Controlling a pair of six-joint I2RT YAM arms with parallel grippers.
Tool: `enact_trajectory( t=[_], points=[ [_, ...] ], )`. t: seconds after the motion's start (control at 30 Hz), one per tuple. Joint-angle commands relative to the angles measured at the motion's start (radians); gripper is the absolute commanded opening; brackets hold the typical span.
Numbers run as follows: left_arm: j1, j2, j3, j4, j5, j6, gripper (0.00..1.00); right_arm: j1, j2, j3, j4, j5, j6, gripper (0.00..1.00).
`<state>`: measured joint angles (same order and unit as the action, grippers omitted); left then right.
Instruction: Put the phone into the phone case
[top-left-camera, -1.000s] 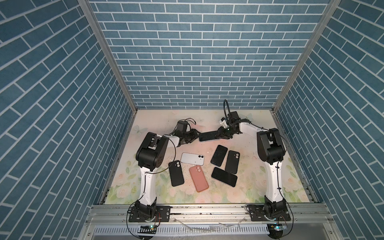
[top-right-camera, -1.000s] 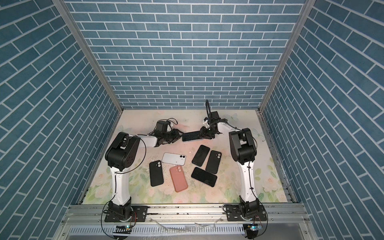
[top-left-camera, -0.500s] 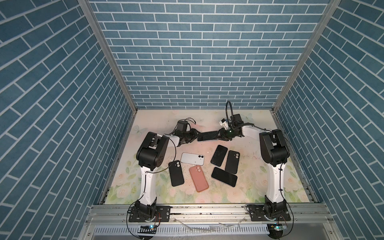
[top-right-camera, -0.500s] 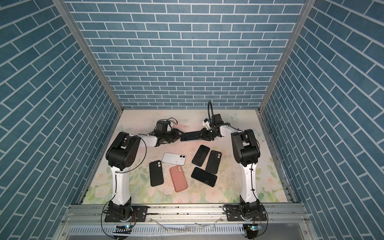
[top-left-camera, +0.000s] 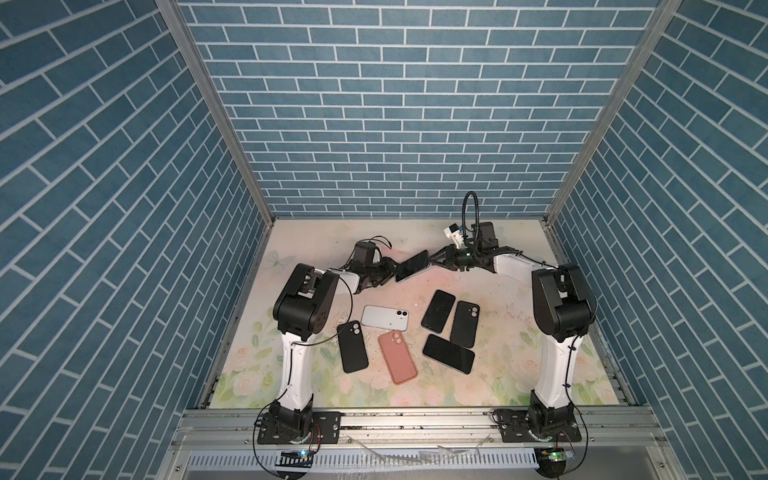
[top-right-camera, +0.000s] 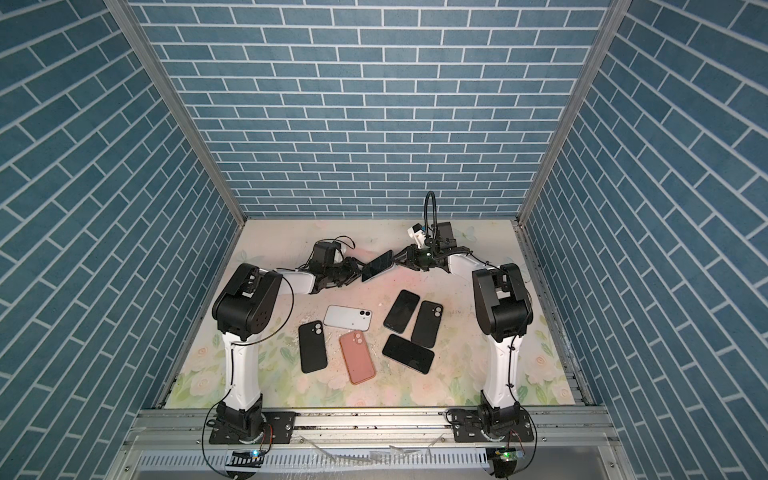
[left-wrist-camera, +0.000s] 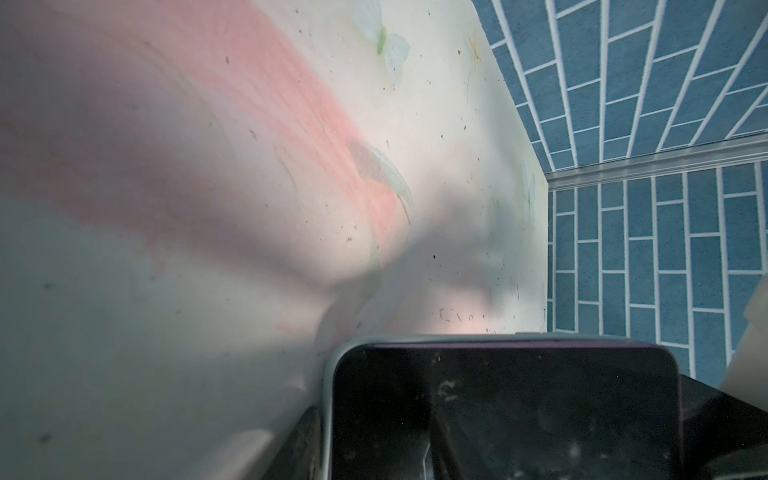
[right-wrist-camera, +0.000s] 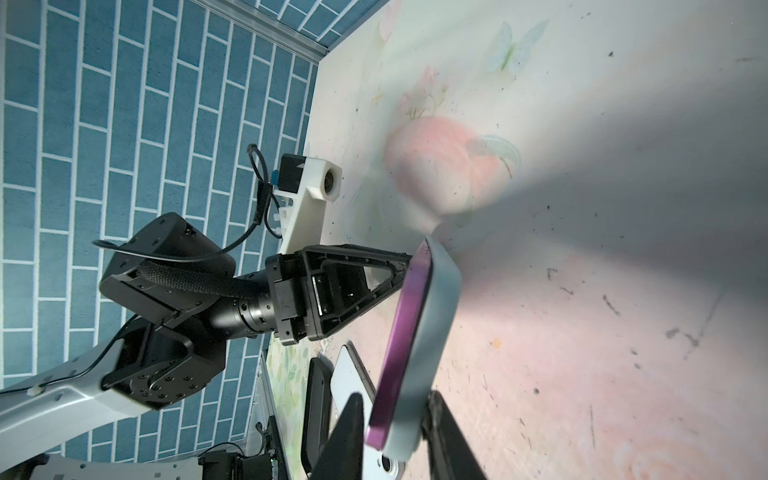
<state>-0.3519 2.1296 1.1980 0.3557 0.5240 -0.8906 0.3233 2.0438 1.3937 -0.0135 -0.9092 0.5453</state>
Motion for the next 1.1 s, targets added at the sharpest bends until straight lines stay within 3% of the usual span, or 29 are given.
enact_trajectory(
  t=[0.0,0.67,1.07],
  points=[
    [-0.007,0.042,-0.01,-0.042,0.001,-0.001,0.46,0.006,-0.008,-0.007,0.03,-0.039,0.013,0.28],
    [-0.007,0.056,-0.009,-0.026,0.005,-0.008,0.45,0.051,0.068,0.056,0.024,-0.025,0.047,0.24],
    [-0.008,0.056,-0.012,-0.018,0.007,-0.01,0.45,0.06,0.083,0.078,-0.041,0.012,0.017,0.08]
  ],
)
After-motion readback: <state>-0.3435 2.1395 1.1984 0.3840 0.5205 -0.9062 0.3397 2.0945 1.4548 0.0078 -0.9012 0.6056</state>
